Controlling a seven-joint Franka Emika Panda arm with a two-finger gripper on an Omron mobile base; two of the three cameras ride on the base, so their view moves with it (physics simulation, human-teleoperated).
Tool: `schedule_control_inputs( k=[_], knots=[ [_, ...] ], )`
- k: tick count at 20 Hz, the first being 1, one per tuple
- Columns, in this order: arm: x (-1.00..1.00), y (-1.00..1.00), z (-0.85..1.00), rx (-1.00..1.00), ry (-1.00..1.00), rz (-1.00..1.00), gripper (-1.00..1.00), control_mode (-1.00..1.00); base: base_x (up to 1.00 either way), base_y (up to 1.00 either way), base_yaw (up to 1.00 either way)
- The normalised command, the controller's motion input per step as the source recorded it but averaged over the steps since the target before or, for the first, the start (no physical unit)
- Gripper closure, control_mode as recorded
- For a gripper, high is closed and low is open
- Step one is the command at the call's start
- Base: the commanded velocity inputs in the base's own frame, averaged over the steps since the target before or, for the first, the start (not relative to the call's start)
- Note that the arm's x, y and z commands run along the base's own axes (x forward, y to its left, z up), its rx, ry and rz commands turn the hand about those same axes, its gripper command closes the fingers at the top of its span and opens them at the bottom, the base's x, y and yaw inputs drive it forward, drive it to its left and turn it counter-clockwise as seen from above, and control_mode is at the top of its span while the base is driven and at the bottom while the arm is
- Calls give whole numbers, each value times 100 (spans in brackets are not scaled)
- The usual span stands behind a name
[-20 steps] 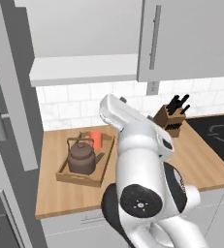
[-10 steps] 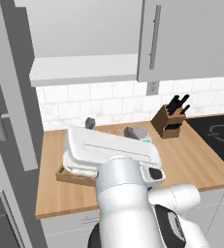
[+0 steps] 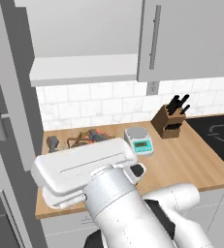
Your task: Pick the kettle from the counter and place it on the tray. Then pick the mug from the cabinet and place it on the tray. Then close the cabinet doors.
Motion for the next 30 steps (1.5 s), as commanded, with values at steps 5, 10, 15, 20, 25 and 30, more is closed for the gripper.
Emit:
schedule_control_inputs(
  k=[5,10,15,20,25,30],
  knots=[
    [-1,50,0,-11,-11,34,-100,-100,0,0,0],
    [-19,31,0,-15,-10,15,-100,-100,0,0,0],
    [-19,27,0,-17,-1,-10,-100,-100,0,0,0],
    [-7,23,0,-14,3,-27,-100,-100,0,0,0],
    [-12,25,0,-14,7,-34,-100,-100,0,0,0],
    [-6,18,0,-15,14,-37,-100,-100,0,0,0]
  ],
)
